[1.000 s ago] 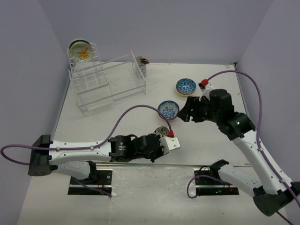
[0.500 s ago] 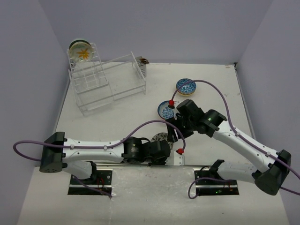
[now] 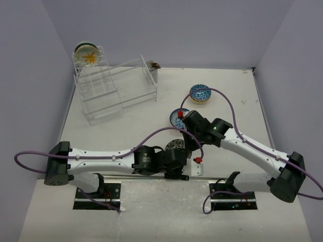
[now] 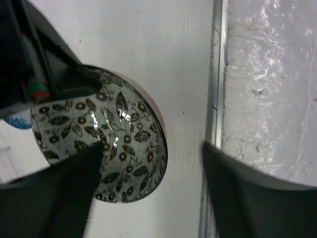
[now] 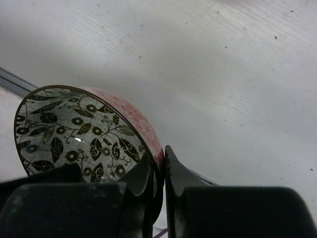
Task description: Unload the bowls from the dish rack
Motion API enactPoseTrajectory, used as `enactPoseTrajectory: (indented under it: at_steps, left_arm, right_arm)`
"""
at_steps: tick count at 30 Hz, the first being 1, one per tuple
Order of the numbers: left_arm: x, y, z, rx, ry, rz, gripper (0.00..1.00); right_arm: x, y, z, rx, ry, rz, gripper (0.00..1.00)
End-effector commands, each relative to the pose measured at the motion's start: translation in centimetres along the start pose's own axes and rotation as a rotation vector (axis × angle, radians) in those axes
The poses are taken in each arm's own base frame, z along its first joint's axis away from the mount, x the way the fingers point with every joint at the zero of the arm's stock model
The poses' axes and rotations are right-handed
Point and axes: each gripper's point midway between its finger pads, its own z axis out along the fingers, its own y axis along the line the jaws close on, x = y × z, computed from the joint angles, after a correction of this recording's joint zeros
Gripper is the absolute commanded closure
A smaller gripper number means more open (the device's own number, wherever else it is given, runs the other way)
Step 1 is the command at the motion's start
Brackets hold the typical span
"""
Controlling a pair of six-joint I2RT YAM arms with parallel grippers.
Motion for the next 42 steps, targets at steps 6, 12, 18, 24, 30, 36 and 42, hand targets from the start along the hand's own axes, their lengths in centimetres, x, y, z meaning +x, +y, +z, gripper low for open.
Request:
enactPoseTrajectory:
  at_steps: [6,12,18,24,30,36,42]
  left_arm:
    - [-3.2,7.5,-6.5,-0.414,-0.265,-0.301,0.0]
    - [-0.7,12.2,-14.6,-0.7,-0.48,-0.763,0.0]
    - [6.7,13.0,-18.7,-0.875,-0.507,-1.095,0.0]
    - [9.4,11.7,-19.2,-0.868,-0.459,-1.179,0.0]
    - [11.1,11.0,-19.9,-0.879,-0.45,-1.268,0.0]
    - [11.9,10.4,-19.8,-0.842,-0.447,-1.209,0.0]
    - [12.7,10.1,-19.7,-0.841,-0.467,-1.19,0.0]
  right_arm:
    - [-7.7,-4.9,-1.7,0.128,-0.291,0.198,1.0]
    - [-12.0,-8.5,-2.9,0.084,-0.404,0.333,1.0]
    - [-17.8,-15.9,-3.9,0.189,-0.517,0.52,1.0]
    - [-22.5,-22.1,-1.7,0.202,-0.521,0.682,1.0]
    - [-25.8,-25.3,0.1,0.177,-0.521,0.759,0.98]
    - [-26.9,-26.4,2.9,0.161,-0.483,0.783,0.92]
    - [-26.3,-26.9,5.1,0.163,-0.45,0.798,0.87]
